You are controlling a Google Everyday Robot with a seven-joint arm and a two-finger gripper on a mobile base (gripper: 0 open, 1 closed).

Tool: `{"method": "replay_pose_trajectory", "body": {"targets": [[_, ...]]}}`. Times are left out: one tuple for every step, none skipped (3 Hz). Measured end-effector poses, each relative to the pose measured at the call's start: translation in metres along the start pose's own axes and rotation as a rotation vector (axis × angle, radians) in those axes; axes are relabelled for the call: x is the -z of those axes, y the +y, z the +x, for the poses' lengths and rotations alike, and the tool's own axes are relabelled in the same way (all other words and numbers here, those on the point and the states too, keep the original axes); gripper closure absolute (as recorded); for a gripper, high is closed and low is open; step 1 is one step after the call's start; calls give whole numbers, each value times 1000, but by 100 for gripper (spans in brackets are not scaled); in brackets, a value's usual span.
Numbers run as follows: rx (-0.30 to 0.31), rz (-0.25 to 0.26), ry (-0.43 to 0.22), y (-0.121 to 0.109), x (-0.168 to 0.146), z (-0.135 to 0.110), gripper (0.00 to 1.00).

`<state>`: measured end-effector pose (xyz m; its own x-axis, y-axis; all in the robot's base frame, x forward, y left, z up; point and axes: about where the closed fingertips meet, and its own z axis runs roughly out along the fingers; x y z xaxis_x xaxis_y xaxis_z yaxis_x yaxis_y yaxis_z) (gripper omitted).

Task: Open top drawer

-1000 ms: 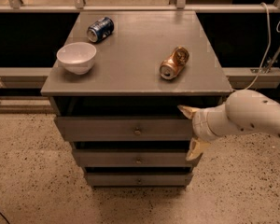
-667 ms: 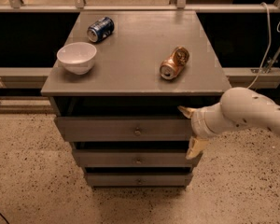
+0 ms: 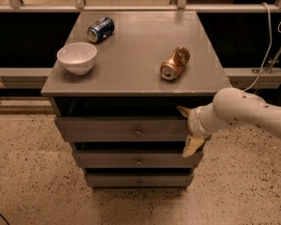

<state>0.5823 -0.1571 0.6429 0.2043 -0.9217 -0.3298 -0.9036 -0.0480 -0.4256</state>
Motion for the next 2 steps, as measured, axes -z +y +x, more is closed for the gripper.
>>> {"method": "replay_pose_trajectory", "body": {"targets": [[-11,-7,13,-1,-4,-3,16],[-47,-19,2,10,5,-10,37]]}}
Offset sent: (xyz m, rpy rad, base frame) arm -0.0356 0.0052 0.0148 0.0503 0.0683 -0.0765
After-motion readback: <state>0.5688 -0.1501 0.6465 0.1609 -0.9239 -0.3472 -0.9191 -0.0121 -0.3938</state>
